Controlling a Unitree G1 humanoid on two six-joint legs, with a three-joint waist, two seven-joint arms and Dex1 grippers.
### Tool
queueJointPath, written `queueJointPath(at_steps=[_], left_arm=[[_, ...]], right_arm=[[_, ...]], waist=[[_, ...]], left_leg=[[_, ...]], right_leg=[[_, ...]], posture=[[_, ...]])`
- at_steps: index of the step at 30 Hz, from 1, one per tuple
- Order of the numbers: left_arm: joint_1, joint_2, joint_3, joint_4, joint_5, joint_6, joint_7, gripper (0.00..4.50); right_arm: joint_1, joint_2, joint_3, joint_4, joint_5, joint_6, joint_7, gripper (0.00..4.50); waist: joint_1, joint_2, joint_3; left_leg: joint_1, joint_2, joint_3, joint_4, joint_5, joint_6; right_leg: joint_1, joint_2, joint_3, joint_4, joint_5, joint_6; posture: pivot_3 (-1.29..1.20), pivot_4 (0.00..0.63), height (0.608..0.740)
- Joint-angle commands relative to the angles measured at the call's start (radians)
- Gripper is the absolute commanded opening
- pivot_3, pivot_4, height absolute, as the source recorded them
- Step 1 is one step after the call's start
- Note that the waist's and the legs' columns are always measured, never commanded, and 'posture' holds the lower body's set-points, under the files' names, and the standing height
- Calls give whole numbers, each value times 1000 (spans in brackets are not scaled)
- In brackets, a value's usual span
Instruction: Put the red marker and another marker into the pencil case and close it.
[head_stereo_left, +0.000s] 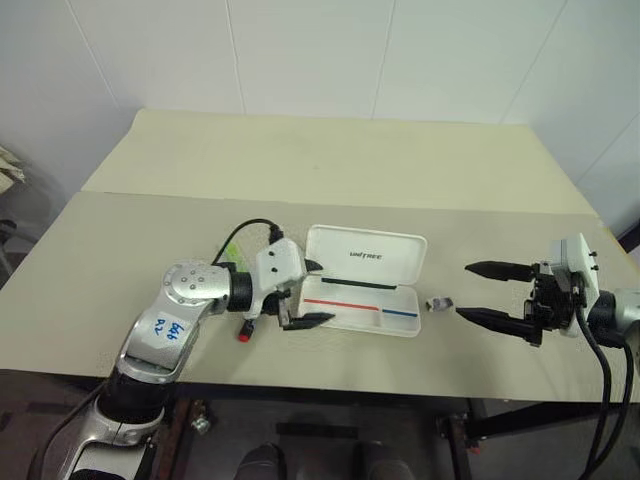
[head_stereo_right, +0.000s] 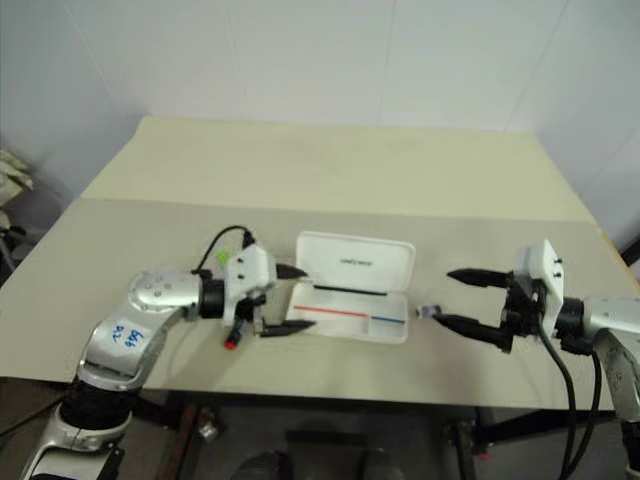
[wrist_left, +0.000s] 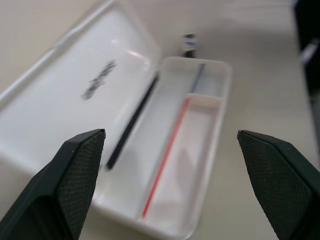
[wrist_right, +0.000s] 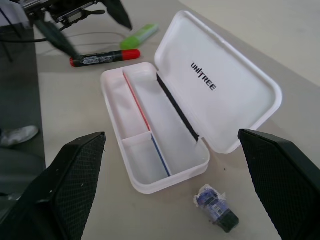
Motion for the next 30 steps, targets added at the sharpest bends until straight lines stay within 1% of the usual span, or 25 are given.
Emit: queueJointPath(at_steps=[1,4,8,12,13,15,19,24,30], left_arm=[[8,-51,60,-81,2,96,158,4489],[32,-106,67,-132,13,211,277,4489],[78,-154,70,-207,6,335,383,4489],[112,-194,94,-272,-16,452,449,4489],[128,-194,99,-304,-26,490,453,4489],[163,-151,98,-366,-31,537,455,4489],[179,-114,137,-394,-33,638,484,4489],[165,-126,179,-390,-37,764,527,4489],[165,-176,202,-350,-58,748,541,4489]], right_arm=[[-53,6,24,49,-7,-49,56,4500],[-117,23,72,107,-30,-65,73,4500],[-184,43,115,168,-53,-88,95,4500],[-224,54,140,211,-68,-99,115,4500],[-235,55,147,224,-72,-104,121,4500],[-254,60,159,248,-79,-112,130,4500],[-273,69,172,270,-89,-120,143,4500],[-274,71,169,272,-92,-117,148,4500],[-261,61,158,257,-89,-107,142,4500]], waist=[[1,0,0],[1,0,0],[-2,0,0],[-1,0,0],[-1,0,0],[-1,0,0],[-2,0,0],[0,0,0],[0,0,0]], left_leg=[[0,0,0,0,0,0],[0,0,0,0,0,0],[0,0,0,0,0,0],[0,0,0,0,0,-1],[0,0,0,0,0,-1],[0,0,0,0,0,-1],[1,0,0,-1,0,-1],[1,-1,0,-1,0,-2],[1,-1,0,-2,0,-2]], right_leg=[[0,0,0,0,0,0],[0,0,0,0,0,0],[0,0,0,1,0,0],[0,0,0,0,0,0],[0,0,0,0,0,0],[0,0,0,0,0,0],[0,0,0,0,0,-1],[1,-2,0,0,0,-1],[1,-2,-1,-1,0,-1]], posture=[[0,150,740],[0,150,740],[0,150,740],[0,150,740],[0,150,740],[0,150,740],[0,150,740],[0,150,740],[0,150,740]])
